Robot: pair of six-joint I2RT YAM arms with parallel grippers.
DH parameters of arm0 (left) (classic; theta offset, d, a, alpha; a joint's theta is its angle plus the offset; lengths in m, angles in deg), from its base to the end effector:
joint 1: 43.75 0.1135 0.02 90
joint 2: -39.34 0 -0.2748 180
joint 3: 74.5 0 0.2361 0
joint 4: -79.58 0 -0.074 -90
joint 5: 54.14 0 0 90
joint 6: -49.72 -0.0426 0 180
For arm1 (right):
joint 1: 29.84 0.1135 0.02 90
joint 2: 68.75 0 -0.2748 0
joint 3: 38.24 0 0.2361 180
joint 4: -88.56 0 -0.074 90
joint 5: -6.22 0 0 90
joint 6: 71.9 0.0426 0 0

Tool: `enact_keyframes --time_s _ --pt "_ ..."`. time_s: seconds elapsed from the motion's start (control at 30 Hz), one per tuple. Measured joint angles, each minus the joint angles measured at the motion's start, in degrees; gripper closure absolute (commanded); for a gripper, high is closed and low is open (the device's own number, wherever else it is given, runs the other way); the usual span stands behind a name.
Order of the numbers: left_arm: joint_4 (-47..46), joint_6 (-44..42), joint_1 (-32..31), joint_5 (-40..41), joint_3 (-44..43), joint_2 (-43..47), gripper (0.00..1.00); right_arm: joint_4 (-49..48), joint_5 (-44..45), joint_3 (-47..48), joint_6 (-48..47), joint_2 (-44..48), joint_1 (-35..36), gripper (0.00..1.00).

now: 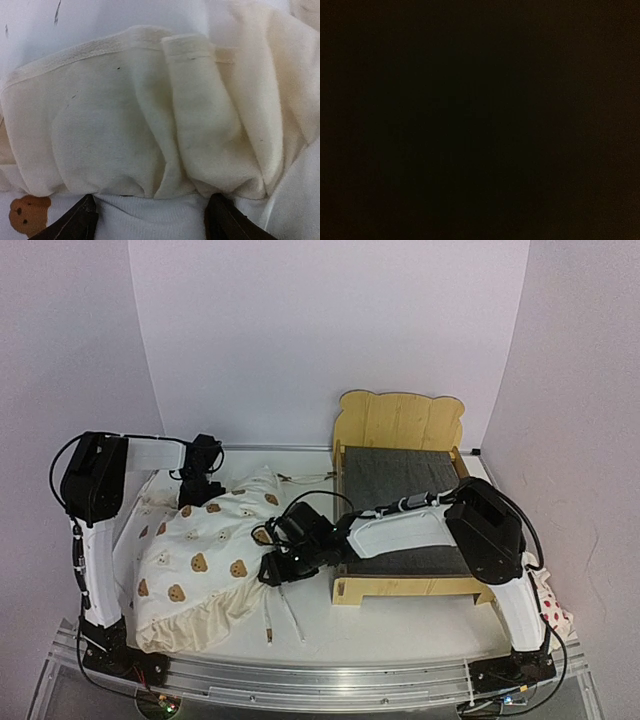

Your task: Set up the pet bed

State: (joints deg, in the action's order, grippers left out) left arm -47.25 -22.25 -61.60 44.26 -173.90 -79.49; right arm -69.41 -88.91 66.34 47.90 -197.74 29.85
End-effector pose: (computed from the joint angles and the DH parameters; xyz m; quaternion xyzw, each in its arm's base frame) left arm 0.3921 -0.1197 0.1649 -0.0126 0.9858 0.0224 0.1658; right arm 0.2431 0.4233 0.1451 -0.2553 0.8920 0.2905 0.2340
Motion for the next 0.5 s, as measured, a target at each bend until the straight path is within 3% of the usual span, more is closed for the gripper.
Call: enact_keyframes --time_s 0.13,0.33,0.5 --pt "-1.0 2.1 0.2 -2.6 7.1 5.5 0.26 5.1 -1.8 3.4 -1.1 -0.4 -5.2 0.33" --pt "-0.9 4.8 -0.5 -8.0 16.5 13.3 0.24 12.5 -3.8 17.0 -2.6 -5.1 -11.9 0.32" --pt "1.1 6.4 -2.2 -11.6 21.2 20.2 0.20 15.9 -5.1 24.4 -2.7 -7.0 -16.0 0.24"
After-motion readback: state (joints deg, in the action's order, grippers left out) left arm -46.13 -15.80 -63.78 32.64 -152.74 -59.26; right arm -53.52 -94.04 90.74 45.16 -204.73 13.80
